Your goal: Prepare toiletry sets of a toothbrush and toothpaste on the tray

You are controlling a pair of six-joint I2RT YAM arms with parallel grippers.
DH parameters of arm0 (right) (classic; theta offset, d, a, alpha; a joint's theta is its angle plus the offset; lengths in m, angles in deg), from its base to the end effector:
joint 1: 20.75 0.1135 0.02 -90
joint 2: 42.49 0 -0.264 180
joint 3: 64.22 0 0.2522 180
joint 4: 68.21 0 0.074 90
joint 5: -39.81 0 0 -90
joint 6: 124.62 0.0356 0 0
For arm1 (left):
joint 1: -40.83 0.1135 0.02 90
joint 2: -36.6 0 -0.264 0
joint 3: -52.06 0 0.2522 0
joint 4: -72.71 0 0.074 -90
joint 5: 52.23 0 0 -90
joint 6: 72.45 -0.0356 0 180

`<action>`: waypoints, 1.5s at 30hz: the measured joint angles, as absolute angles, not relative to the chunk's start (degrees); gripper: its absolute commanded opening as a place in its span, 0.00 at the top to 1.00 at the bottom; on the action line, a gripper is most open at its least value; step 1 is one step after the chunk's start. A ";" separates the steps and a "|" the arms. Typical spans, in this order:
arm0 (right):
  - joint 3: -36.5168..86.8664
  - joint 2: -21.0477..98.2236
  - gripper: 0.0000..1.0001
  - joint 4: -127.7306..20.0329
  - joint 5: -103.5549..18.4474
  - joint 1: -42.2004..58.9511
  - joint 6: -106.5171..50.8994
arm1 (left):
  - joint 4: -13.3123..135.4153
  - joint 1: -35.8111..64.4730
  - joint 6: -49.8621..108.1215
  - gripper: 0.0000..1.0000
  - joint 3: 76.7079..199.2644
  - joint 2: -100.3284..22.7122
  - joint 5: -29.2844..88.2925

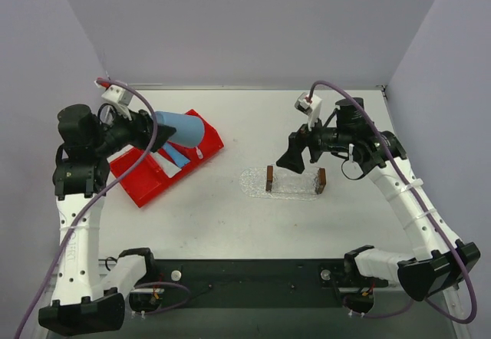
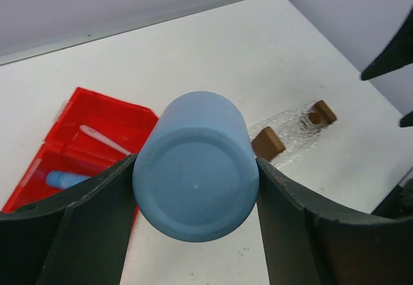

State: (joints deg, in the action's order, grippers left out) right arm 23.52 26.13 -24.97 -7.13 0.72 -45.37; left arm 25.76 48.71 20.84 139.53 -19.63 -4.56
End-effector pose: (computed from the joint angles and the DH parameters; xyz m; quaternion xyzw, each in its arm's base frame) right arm 0.2268 0.1153 0.4011 -0.4083 0.6947 0.3539 0.4748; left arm 0.1870 0.0017 0.4366 0.1446 0.7610 -0.2650 0.5742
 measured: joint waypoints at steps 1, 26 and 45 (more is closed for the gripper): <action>23.73 26.54 0.06 -25.47 -5.75 0.72 -44.62 | 27.64 46.50 22.63 1.00 138.76 -19.50 -4.60; 20.98 35.26 0.21 -62.37 13.73 6.21 -12.47 | 71.18 33.83 55.05 1.00 120.75 -18.73 -7.03; 24.04 41.49 0.51 -74.19 14.62 10.47 -3.25 | 85.86 32.47 65.14 1.00 114.02 -20.39 -7.75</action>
